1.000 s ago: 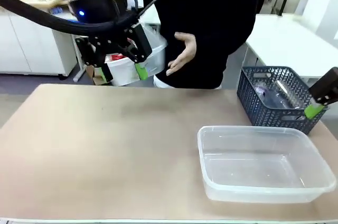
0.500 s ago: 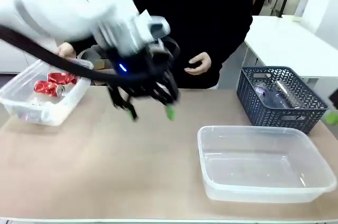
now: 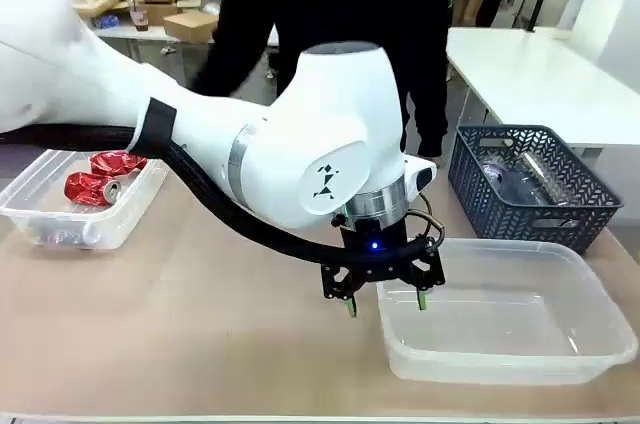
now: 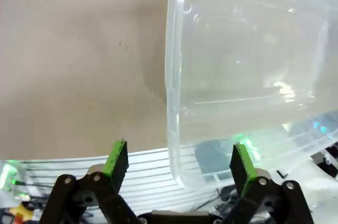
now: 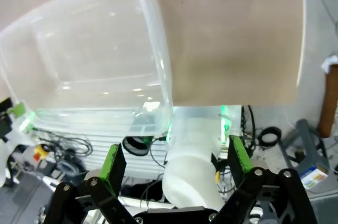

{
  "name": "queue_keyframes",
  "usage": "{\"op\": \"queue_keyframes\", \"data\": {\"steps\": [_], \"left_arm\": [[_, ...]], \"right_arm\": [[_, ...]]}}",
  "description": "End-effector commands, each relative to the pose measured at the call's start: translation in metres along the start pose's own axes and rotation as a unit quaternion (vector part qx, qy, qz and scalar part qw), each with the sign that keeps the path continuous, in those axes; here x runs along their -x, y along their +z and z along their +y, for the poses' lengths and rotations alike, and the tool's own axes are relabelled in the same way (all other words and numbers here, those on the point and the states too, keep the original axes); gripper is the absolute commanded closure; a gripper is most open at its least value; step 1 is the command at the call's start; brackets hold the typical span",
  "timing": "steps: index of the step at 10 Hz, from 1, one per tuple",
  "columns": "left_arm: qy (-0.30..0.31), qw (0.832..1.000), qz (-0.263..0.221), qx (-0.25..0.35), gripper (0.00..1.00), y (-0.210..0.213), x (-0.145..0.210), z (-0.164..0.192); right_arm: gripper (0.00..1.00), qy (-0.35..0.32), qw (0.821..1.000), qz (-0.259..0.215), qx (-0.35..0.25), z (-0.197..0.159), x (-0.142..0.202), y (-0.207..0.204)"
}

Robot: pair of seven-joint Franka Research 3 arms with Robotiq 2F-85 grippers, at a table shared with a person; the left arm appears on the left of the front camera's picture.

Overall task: Sort the waste into each basket.
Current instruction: Pick up the Organizing box on the right side of the table and lift it.

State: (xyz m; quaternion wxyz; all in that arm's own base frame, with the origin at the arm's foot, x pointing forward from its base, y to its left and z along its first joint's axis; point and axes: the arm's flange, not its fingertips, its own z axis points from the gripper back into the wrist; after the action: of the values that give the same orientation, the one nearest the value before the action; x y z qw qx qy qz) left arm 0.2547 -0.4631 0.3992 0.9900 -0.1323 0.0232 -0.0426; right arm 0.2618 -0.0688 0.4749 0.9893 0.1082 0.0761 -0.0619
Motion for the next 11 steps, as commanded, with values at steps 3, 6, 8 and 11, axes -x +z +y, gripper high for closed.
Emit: {"op": "queue_keyframes", "data": {"steps": [3,6,8,11], "left_arm": [[-0.009,1.000,-0.001,0.001,0.00,0.005,0.003,0.000],[0.018,0.999,-0.006,-0.029,0.00,-0.018,-0.007,0.002],[0.026,0.999,0.003,-0.024,0.00,-0.026,-0.015,0.007],[0.047,0.999,0.017,-0.014,0.00,-0.036,-0.031,0.017]], "right_arm": [[0.00,0.002,1.000,-0.005,0.002,0.002,0.004,0.003],[0.00,0.027,0.997,0.066,0.009,0.010,-0.051,-0.081],[0.00,0.026,0.991,0.133,-0.002,0.007,-0.057,-0.119],[0.00,0.007,0.981,0.191,0.010,0.007,-0.053,-0.147]]}}
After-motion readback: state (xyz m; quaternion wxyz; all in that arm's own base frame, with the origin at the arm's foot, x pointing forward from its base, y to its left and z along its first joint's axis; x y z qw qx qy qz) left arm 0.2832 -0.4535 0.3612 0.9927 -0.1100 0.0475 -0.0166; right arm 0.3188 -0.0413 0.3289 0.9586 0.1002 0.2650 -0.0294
